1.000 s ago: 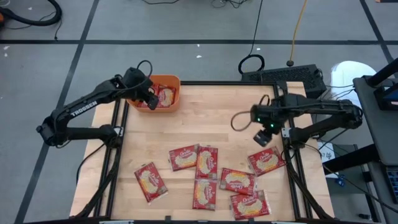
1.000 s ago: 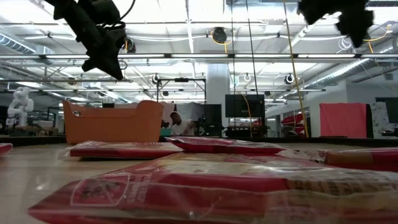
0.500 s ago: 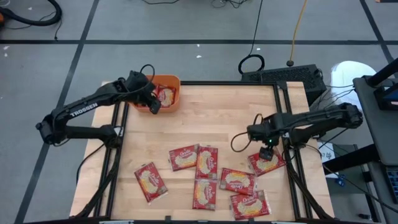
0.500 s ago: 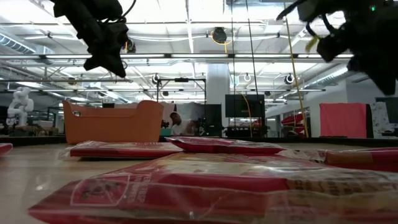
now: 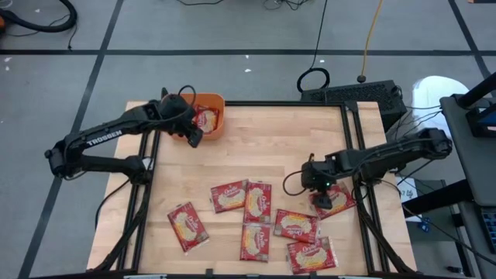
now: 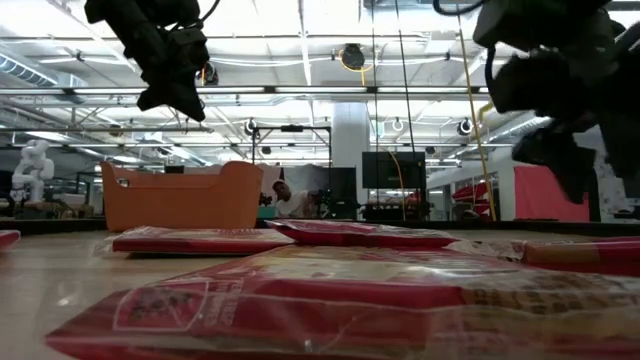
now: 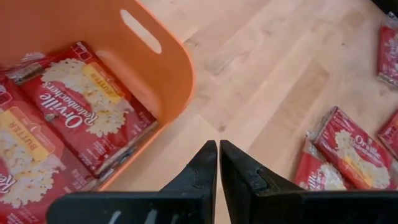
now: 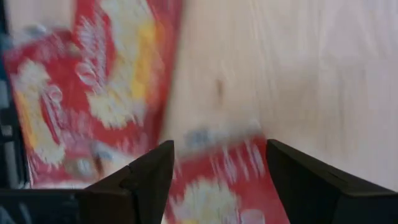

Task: Sort popcorn bags into baskets
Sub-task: Stack the red popcorn bag on top of the red popcorn bag in the orange bin

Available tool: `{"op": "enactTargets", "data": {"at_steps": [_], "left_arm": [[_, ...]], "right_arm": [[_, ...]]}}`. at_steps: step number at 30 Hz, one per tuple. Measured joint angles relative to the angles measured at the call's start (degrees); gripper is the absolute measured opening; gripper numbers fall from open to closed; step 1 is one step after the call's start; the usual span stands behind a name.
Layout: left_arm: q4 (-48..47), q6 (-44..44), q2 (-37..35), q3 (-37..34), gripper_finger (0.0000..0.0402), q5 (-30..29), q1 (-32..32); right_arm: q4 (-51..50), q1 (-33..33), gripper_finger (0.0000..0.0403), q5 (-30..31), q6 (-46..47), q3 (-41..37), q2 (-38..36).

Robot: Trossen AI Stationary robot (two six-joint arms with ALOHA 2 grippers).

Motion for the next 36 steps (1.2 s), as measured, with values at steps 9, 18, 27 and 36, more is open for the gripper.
{"op": "enactTargets", "data": {"at_steps": [9, 18, 27, 36], "left_arm": [[0.0, -0.2, 0.0, 0.0, 0.0024, -2.1, -1.9], [0.0, -1.4, 0.0, 0.0, 0.0024, -2.2, -4.0], [0.0, -1.5, 0.0, 0.0, 0.0024, -3.1, -5.5], [0.0, -1.5, 0.0, 0.0, 0.0024, -3.2, -5.5]], "right_arm": [[5.1, 0.0, 0.0234, 0.5, -1.0, -2.8, 4.0], [7.3, -0.1, 0.0211, 1.7, -3.2, -3.5, 10.6], [7.7, -0.1, 0.0146, 2.2, -3.7, -3.5, 11.8], [8.5, -0.2, 0.0024, 2.4, -5.0, -3.6, 11.9]]}}
